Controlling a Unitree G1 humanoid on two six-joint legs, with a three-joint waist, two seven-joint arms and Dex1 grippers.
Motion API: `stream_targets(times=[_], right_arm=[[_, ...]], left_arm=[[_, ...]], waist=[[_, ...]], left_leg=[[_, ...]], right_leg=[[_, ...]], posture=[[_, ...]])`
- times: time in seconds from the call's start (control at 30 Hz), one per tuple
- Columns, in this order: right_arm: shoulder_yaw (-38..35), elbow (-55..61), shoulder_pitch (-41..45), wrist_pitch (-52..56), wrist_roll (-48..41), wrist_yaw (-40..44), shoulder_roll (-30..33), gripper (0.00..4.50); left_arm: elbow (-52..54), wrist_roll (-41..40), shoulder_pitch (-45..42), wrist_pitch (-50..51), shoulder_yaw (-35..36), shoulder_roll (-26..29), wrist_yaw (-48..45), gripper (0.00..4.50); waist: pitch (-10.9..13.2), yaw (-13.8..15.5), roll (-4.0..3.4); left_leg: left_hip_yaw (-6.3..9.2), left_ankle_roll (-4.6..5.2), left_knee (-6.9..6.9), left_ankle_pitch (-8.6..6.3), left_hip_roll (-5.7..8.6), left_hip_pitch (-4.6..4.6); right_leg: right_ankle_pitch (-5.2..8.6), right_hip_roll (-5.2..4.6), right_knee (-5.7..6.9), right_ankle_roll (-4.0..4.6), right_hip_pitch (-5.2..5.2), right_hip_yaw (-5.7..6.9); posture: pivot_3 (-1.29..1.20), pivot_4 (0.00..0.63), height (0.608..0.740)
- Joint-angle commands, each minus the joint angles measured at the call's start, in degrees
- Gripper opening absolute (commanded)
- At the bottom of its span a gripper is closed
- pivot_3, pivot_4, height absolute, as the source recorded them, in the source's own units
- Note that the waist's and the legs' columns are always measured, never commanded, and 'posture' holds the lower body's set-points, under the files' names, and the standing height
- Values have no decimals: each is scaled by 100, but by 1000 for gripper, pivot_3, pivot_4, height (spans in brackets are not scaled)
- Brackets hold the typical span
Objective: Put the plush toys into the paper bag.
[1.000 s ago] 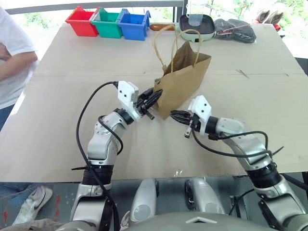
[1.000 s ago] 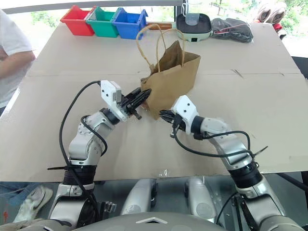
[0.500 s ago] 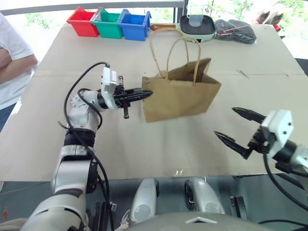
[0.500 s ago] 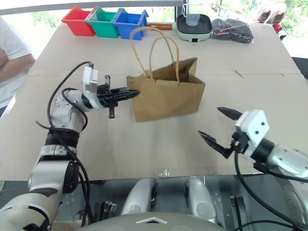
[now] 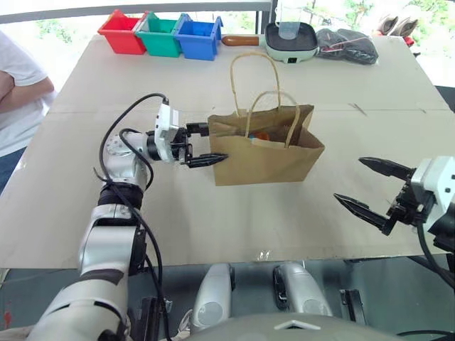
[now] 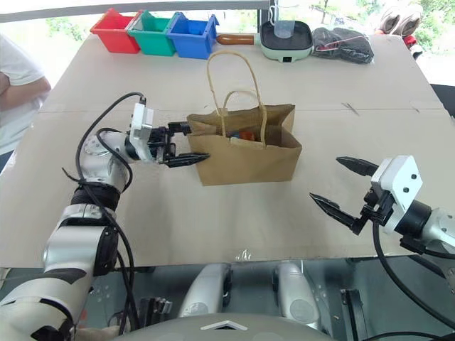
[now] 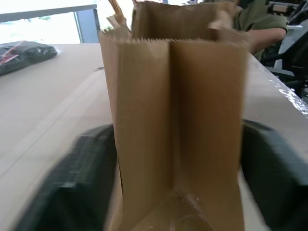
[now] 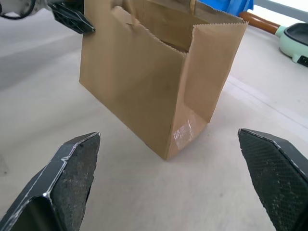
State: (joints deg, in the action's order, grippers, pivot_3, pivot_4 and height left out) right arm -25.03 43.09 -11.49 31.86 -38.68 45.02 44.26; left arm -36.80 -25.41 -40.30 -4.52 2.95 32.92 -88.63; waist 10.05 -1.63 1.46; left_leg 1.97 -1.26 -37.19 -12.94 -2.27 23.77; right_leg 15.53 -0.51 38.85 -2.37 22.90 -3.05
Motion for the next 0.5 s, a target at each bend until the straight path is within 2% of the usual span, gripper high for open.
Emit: stream_targets(times=[0.03, 0.1, 0.23, 0.37, 0.5], right_arm=[[-339, -191, -93, -233, 21, 238, 134, 4500], [-455, -334, -195, -307, 64, 320, 147, 4500], [-864, -461, -668, -407, 104, 543, 125, 4500], [-1102, -695, -1042, -612, 257, 754, 99, 4500], [-936, -957, -1055, -797, 440, 768, 44, 4500]], left_arm=[[2207, -580, 1515, 1507, 808, 602, 1105, 4424], [3075, -743, 2252, 1965, 1091, 709, 1631, 4424], [4428, -1133, 3617, 2819, 1726, 835, 2388, 4424], [5492, -1131, 4909, 3029, 2076, 747, 2861, 4424], [5918, -1306, 5409, 3186, 2103, 621, 3163, 4424]], waist=[[-1, -99, -3], [-1, -100, -5], [0, 89, -6], [-1, 125, -4], [-7, 103, -2]], left_leg=[[0, 0, 2, 0, -3, -2], [1, 0, 15, 0, -10, -11], [18, -1, 10, 0, -3, -2], [10, 0, -3, 0, 2, -7], [-10, 1, -5, -1, 3, -17]], right_leg=[[0, -1, 3, 1, 0, 0], [1, -1, 0, 2, 0, -6], [2, -13, 2, 2, -1, 21], [19, -33, -5, -24, -16, 18], [28, -42, -10, -13, -23, 5]], posture=[[0, 150, 740], [0, 150, 740], [0, 150, 740], [0, 150, 740], [0, 150, 740]])
